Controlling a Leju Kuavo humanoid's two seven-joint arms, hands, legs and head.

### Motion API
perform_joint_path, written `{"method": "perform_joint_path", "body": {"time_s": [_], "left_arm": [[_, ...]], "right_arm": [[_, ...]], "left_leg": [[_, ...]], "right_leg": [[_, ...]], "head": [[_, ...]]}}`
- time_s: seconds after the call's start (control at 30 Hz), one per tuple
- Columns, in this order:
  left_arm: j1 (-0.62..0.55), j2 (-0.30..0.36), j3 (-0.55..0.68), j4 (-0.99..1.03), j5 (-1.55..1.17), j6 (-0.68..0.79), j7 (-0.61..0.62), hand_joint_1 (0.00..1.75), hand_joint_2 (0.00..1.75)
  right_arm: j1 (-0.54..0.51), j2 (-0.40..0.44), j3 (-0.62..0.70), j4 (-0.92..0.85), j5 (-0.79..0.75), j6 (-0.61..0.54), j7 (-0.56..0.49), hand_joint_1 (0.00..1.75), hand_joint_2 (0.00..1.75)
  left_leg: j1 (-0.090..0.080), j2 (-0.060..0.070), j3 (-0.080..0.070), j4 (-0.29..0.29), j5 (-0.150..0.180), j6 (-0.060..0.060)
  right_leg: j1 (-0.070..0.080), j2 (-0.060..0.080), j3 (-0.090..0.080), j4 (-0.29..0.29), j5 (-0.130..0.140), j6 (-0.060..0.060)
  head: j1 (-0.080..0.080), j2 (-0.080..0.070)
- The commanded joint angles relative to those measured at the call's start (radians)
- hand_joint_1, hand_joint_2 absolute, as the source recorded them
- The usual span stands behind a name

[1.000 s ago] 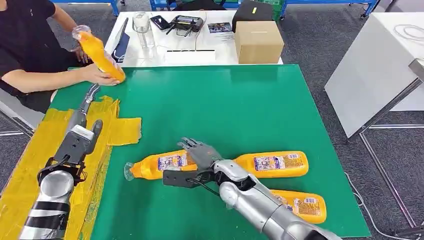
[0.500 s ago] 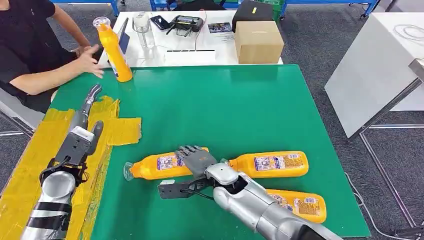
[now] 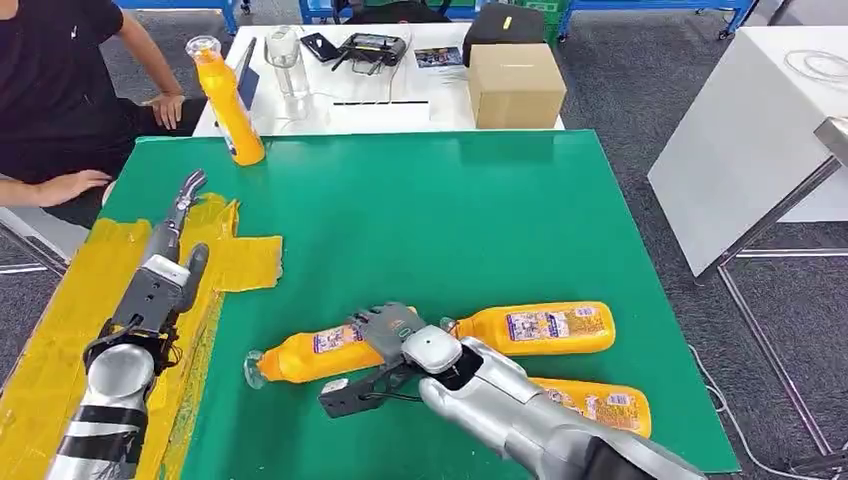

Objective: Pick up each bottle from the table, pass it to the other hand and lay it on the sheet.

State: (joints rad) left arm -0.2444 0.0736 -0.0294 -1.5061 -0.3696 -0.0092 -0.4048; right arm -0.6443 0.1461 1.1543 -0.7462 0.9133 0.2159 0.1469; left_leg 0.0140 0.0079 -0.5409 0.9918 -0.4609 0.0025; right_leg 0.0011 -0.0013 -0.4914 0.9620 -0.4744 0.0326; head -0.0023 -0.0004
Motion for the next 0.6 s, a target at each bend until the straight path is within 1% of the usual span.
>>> {"method": "perform_joint_path", "body": {"time_s": [0.03, 0.13, 0.2, 0.23, 0.27, 0.3, 0.37, 0.4, 0.47, 0.5, 0.53, 0.6], "left_arm": [[-0.033, -0.019, -0.004, 0.057, 0.006, -0.001, -0.004, 0.0, 0.0], [-0.033, -0.021, -0.001, 0.057, 0.011, 0.003, -0.008, 0.0, 0.0], [-0.023, -0.031, 0.014, 0.045, 0.06, -0.012, -0.005, 0.0, 0.0], [-0.019, -0.033, 0.018, 0.041, 0.07, -0.016, -0.003, 0.0, 0.0], [-0.003, -0.042, 0.034, 0.021, 0.129, -0.042, 0.007, 0.0, 0.0], [0.029, -0.051, 0.058, -0.016, 0.199, -0.066, 0.027, 0.0, 0.0], [0.073, -0.057, 0.081, -0.063, 0.291, -0.102, 0.06, 0.0, 0.0], [0.1, -0.069, 0.099, -0.093, 0.351, -0.118, 0.067, 0.0, 0.0], [0.189, -0.108, 0.129, -0.192, 0.48, -0.133, 0.085, 0.0, 0.0], [0.235, -0.124, 0.134, -0.245, 0.491, -0.118, 0.07, 0.0, 0.0], [0.261, -0.126, 0.128, -0.275, 0.49, -0.112, 0.072, 0.0, 0.0], [0.269, -0.127, 0.125, -0.284, 0.491, -0.11, 0.073, 0.0, 0.0]], "right_arm": [[0.003, -0.01, 0.087, 0.122, 0.002, 0.042, -0.013, 1.75, 1.75], [0.007, -0.01, 0.07, 0.127, -0.012, 0.038, -0.012, 1.75, 1.75], [0.02, -0.005, -0.001, 0.136, -0.067, 0.006, 0.014, 1.75, 1.75], [0.019, -0.005, -0.012, 0.136, -0.074, -0.003, 0.017, 1.75, 1.75], [0.036, -0.003, -0.082, 0.128, -0.126, -0.059, 0.039, 1.75, 1.75], [0.055, -0.012, -0.156, 0.09, -0.18, -0.12, 0.039, 1.75, 1.75], [0.093, -0.042, -0.231, -0.004, -0.241, -0.17, 0.029, 1.75, 1.75], [0.131, -0.057, -0.288, -0.073, -0.292, -0.219, -0.002, 1.75, 1.75], [0.249, -0.111, -0.398, -0.309, -0.372, -0.304, -0.037, 1.75, 1.75], [0.303, -0.132, -0.43, -0.409, -0.391, -0.324, -0.048, 1.75, 1.75], [0.33, -0.151, -0.436, -0.469, -0.39, -0.316, -0.036, 1.75, 1.75], [0.337, -0.156, -0.437, -0.485, -0.389, -0.311, -0.03, 1.75, 1.75]], "left_leg": [[0.0, -0.005, 0.0, -0.002, 0.003, 0.001], [0.0, -0.004, 0.002, -0.002, 0.002, 0.001], [0.0, -0.003, 0.003, -0.001, 0.001, 0.001], [0.0, -0.005, 0.001, -0.002, 0.003, 0.001], [0.0, -0.003, 0.003, -0.002, 0.001, 0.001], [0.0, -0.004, 0.002, -0.002, 0.002, 0.001], [0.0, -0.003, 0.003, -0.002, 0.002, 0.001], [0.0, -0.002, 0.003, -0.002, 0.001, 0.001], [0.0, -0.001, 0.003, -0.002, 0.001, 0.001], [0.0, -0.001, 0.003, -0.001, 0.0, 0.001], [0.0, -0.002, 0.003, -0.001, 0.0, 0.001], [0.0, -0.002, 0.001, 0.0, -0.001, 0.001]], "right_leg": [[0.0, -0.004, 0.001, -0.003, 0.002, 0.0], [0.0, -0.004, 0.003, -0.002, 0.001, 0.0], [0.0, -0.003, 0.004, -0.001, 0.0, 0.0], [0.0, -0.005, 0.003, -0.003, 0.002, 0.0], [0.0, -0.003, 0.004, -0.002, 0.001, 0.0], [0.0, -0.004, 0.004, -0.003, 0.001, 0.0], [0.0, -0.002, 0.004, -0.003, 0.001, 0.001], [0.0, -0.001, 0.005, -0.003, 0.001, 0.001], [0.0, 0.0, 0.004, -0.002, 0.001, 0.001], [0.0, -0.001, 0.005, -0.002, 0.0, 0.001], [0.0, -0.002, 0.005, -0.003, 0.0, 0.001], [-0.001, -0.001, 0.003, -0.002, -0.001, 0.001]], "head": [[-0.001, 0.0], [-0.001, 0.0], [-0.001, 0.0], [0.0, 0.0], [-0.001, 0.0], [-0.001, 0.0], [-0.001, 0.0], [0.0, 0.0], [-0.001, 0.0], [-0.001, 0.0], [0.0, 0.0], [0.0, 0.0]]}}
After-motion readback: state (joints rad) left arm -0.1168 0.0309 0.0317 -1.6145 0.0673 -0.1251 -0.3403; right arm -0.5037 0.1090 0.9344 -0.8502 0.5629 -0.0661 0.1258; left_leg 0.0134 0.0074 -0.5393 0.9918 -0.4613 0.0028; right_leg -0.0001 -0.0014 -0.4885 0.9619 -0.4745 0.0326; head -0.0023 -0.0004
